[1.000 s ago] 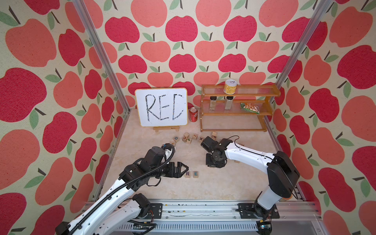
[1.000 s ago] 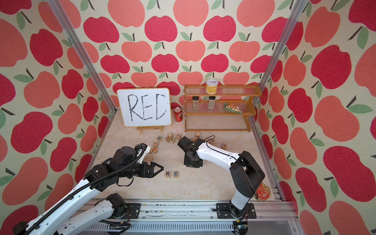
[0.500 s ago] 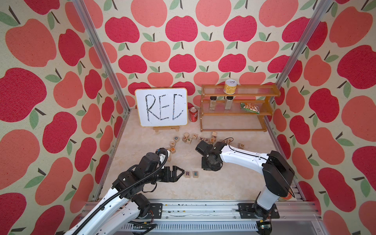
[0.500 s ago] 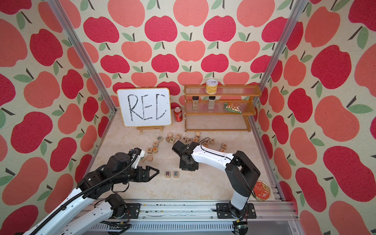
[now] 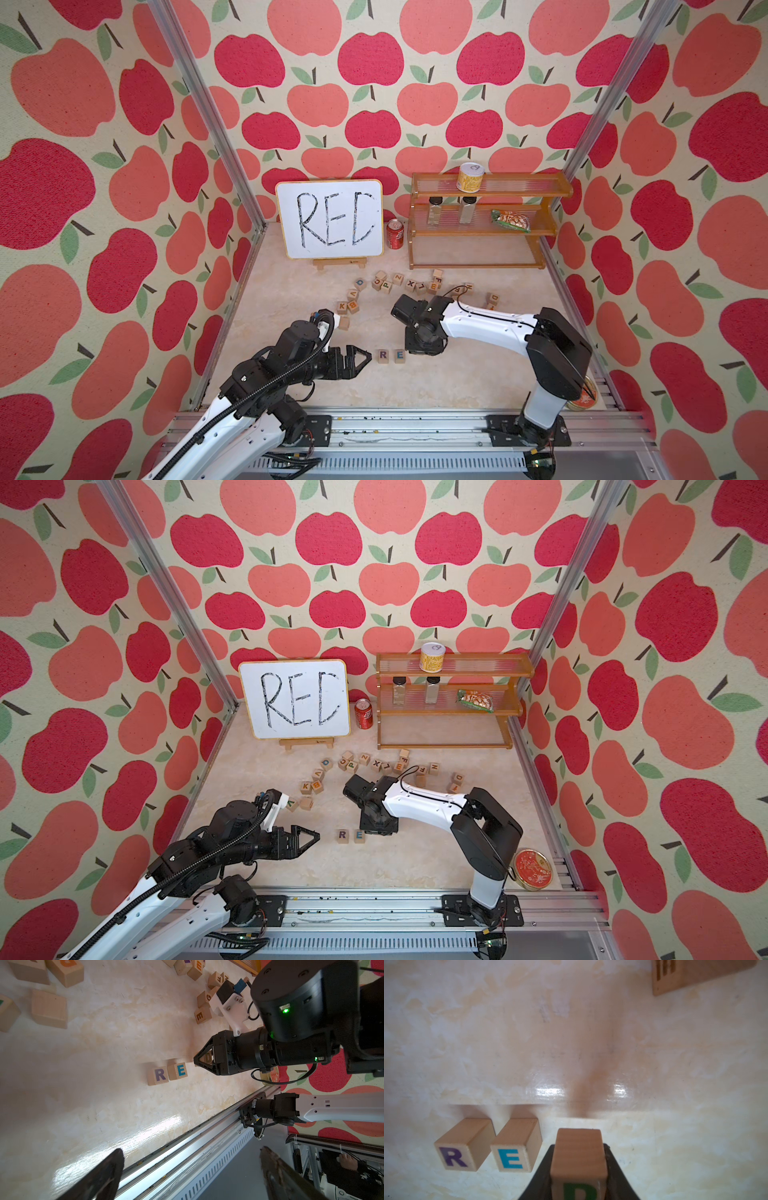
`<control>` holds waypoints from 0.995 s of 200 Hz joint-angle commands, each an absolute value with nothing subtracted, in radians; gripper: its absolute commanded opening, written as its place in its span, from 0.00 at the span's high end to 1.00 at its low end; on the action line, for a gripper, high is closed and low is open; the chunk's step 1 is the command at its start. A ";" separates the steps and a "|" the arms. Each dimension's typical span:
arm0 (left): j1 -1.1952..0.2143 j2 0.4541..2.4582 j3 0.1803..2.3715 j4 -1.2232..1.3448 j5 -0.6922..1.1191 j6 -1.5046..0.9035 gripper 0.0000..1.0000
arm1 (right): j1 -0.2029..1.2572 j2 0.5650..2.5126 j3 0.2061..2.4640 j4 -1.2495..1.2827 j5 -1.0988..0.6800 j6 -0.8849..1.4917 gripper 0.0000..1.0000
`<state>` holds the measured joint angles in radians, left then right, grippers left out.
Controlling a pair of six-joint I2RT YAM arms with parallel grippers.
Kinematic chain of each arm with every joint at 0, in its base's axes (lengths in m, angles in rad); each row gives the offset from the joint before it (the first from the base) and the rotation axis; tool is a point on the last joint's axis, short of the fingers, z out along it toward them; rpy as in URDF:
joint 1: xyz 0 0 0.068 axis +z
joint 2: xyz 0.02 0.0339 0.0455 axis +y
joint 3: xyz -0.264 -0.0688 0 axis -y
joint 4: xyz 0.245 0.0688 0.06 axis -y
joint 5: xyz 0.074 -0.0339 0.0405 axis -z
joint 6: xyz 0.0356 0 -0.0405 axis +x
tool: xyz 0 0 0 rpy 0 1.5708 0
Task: Assemble the uppercase word "red" with letter blocks
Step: Place the letter block at the center of the board.
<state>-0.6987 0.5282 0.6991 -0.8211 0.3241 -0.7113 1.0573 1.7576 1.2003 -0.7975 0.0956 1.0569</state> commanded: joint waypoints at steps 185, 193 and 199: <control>-0.720 0.522 0.685 -0.839 0.315 -0.719 0.01 | 1.098 1.828 1.140 -0.744 0.067 1.127 0.95; -0.718 0.523 0.686 -0.839 0.315 -0.719 0.01 | 1.097 1.833 1.140 -0.741 0.065 1.126 0.94; -0.719 0.523 0.686 -0.839 0.315 -0.719 0.01 | 1.097 1.835 1.142 -0.740 0.064 1.124 0.92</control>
<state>-0.7147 0.5282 0.6991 -0.8238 0.3241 -0.7170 1.0927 1.8114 1.1519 -0.7471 0.0765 1.1095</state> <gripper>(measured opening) 0.994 0.332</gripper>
